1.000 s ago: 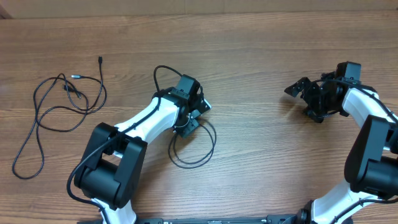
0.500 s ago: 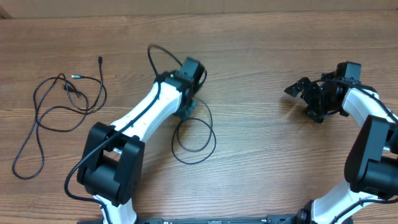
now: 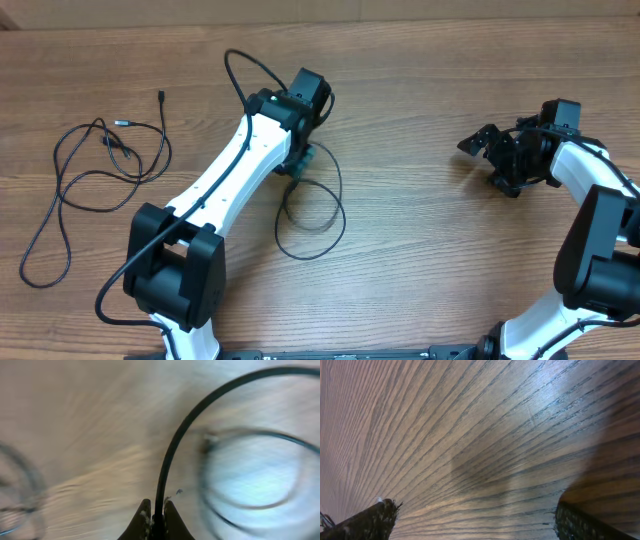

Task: Untangle cables

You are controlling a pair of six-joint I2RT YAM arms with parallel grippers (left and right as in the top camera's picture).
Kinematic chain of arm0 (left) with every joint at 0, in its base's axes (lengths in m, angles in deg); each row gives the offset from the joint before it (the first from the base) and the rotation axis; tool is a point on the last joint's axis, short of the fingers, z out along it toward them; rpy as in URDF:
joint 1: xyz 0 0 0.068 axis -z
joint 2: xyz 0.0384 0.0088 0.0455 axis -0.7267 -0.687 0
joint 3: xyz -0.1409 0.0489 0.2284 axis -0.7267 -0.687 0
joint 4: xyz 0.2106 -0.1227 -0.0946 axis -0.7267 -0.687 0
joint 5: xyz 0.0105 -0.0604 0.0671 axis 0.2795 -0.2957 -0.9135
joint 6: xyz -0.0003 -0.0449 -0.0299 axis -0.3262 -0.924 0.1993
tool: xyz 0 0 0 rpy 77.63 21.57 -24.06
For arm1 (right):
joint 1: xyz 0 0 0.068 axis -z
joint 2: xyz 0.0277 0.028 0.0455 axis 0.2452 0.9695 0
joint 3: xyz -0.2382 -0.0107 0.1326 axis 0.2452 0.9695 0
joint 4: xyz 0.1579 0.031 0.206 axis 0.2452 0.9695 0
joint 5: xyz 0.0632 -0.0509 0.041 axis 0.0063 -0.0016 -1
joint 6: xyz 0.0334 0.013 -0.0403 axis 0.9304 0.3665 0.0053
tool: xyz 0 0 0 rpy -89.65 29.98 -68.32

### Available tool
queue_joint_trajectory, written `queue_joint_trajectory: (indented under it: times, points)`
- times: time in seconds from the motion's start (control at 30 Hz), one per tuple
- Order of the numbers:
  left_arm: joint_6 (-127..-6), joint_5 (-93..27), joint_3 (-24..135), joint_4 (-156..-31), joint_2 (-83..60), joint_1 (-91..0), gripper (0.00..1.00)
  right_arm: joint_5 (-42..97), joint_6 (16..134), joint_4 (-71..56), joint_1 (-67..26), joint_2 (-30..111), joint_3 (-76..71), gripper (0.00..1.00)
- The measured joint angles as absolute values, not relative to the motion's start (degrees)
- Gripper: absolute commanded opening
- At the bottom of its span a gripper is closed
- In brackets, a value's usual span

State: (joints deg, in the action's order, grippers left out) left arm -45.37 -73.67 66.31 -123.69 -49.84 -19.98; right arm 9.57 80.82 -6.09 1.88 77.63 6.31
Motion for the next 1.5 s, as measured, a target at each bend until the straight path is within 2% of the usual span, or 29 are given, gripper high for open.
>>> queue_joint_trajectory:
  times: [0.17,0.27,0.37,0.4,0.47,0.53,0.63,0.73,0.8,0.9,1.17,1.2,1.27,1.3,1.4,1.5]
  points:
    - [-46.03,-63.66,63.91,-126.94,-49.84,-19.98,0.1,9.57,80.79,-6.04,1.88,77.63,6.31,1.0]
    - [-47.41,-61.78,62.16,-128.39,-49.84,-19.98,0.09,9.59,80.84,-6.07,1.9,77.63,6.31,1.0]
    - [-48.83,-60.88,59.73,-127.86,-49.84,-19.98,0.11,9.57,80.79,-6.07,1.88,77.63,6.31,1.0]
    - [-49.22,-60.62,58.58,-127.1,-49.84,-19.98,0.14,9.57,80.82,-6.09,1.9,77.63,6.31,1.0]
    - [-49.74,-60.38,55.97,-124.84,-49.84,-19.98,0.28,9.59,80.84,-6.09,1.88,77.63,6.31,1.0]
    - [-50.29,-60.53,53.83,-123.69,-49.84,-19.98,0.28,9.59,80.84,-6.09,1.88,77.63,6.31,1.0]
    - [-50.9,-62.3,52.06,-122.7,-49.86,-19.98,0.47,9.54,80.82,-6.07,1.88,77.63,6.31,1.0]
    - [-51.32,-64.4,51.91,-120.89,-49.84,-19.98,0.48,9.54,80.84,-6.07,1.88,77.63,6.31,1.0]
    - [-51.41,-65.25,51.87,-118.59,-49.84,-20.0,0.53,9.59,80.82,-6.07,1.9,77.63,6.31,1.0]
    - [-52.7,-65.84,51.63,-115.66,-49.84,-19.98,0.54,9.57,80.82,-6.09,1.88,77.63,6.31,1.0]
    - [-54.62,-65.17,46.86,-109.48,-49.86,-19.98,0.66,9.54,80.82,-6.09,1.88,77.63,6.31,1.0]
    - [-54.73,-65.19,45.81,-108.1,-49.86,-19.98,0.62,9.54,80.82,-6.07,1.88,77.63,6.31,1.0]
    - [-54.99,-65.19,44.54,-106.2,-49.86,-19.98,0.35,9.57,80.84,-6.09,1.88,77.63,6.31,1.0]
    - [-55.19,-65.01,44.08,-105.52,-49.81,-20.0,0.25,9.54,80.82,-6.07,1.9,77.63,6.31,1.0]
    - [-55.62,-65.23,43.71,-104.93,-49.75,-19.98,0.05,9.57,80.84,-6.07,1.9,77.63,6.31,1.0]
    - [-55.67,-65.63,43.65,-104.69,-49.73,-19.98,0.04,9.59,80.79,-6.07,1.88,77.63,6.31,1.0]
